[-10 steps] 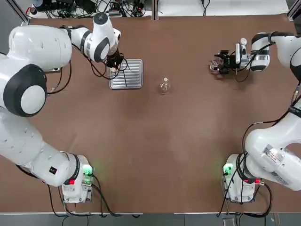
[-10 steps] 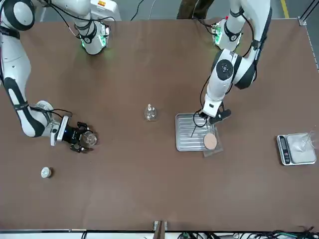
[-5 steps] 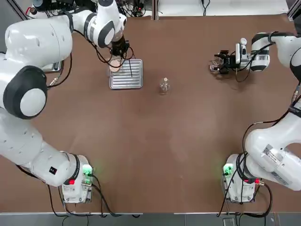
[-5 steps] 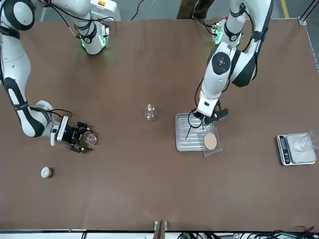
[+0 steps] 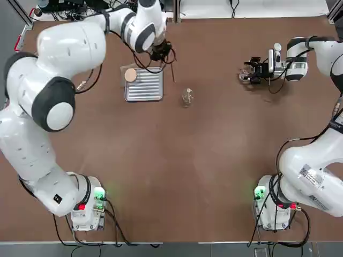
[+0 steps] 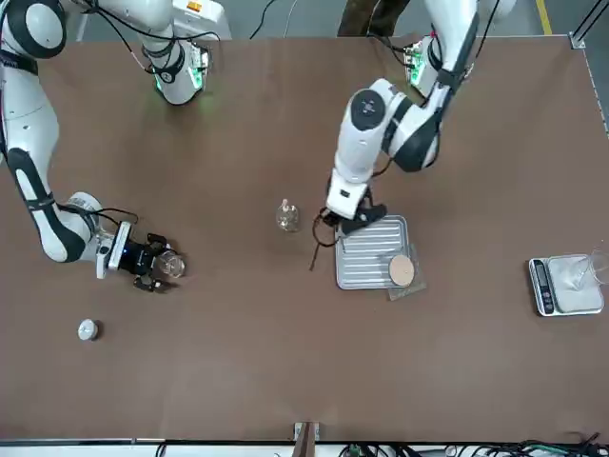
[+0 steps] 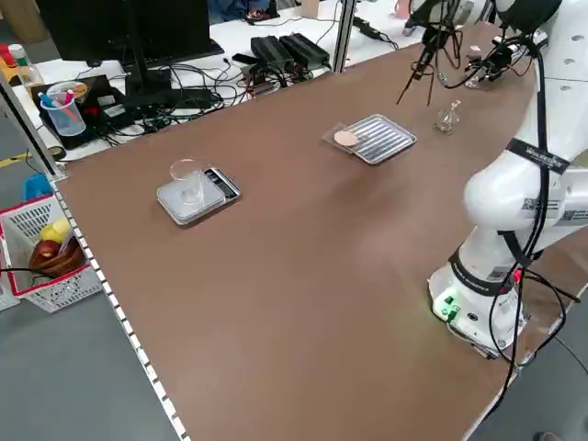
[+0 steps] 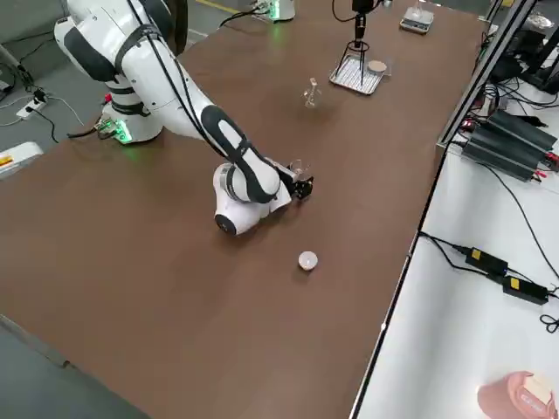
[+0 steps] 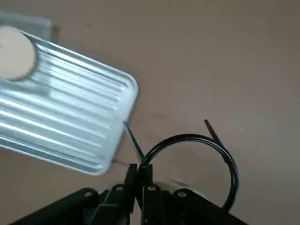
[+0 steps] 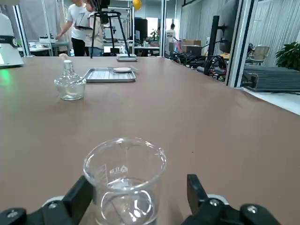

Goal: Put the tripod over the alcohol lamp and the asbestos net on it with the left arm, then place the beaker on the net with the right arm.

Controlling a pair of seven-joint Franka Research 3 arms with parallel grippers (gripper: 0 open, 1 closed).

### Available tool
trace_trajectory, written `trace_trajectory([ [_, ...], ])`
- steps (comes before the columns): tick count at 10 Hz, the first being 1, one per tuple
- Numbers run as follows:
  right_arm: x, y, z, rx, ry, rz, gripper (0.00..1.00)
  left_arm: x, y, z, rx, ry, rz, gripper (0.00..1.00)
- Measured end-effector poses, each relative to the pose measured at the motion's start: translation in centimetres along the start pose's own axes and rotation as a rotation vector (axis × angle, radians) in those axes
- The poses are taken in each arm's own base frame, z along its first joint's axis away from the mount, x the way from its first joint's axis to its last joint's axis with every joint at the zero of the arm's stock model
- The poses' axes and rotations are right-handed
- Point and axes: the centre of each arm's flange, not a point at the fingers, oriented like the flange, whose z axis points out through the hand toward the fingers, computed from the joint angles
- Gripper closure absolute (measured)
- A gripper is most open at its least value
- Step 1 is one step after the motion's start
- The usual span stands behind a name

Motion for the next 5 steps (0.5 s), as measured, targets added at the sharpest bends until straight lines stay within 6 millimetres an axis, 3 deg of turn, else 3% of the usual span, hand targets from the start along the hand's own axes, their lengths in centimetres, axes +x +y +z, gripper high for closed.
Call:
trace_trajectory([
  [2, 0.0, 0.0, 0.0, 0.0, 0.0, 0.0, 0.1, -3.5, 2.3, -0.5, 0.007, -0.015, 0.014, 0.92],
  [5, 0.0, 0.0, 0.1, 0.001, 0.0, 0.001, 0.1, -7.5, 4.0, -0.8, 0.011, -0.028, 0.016, 0.92],
])
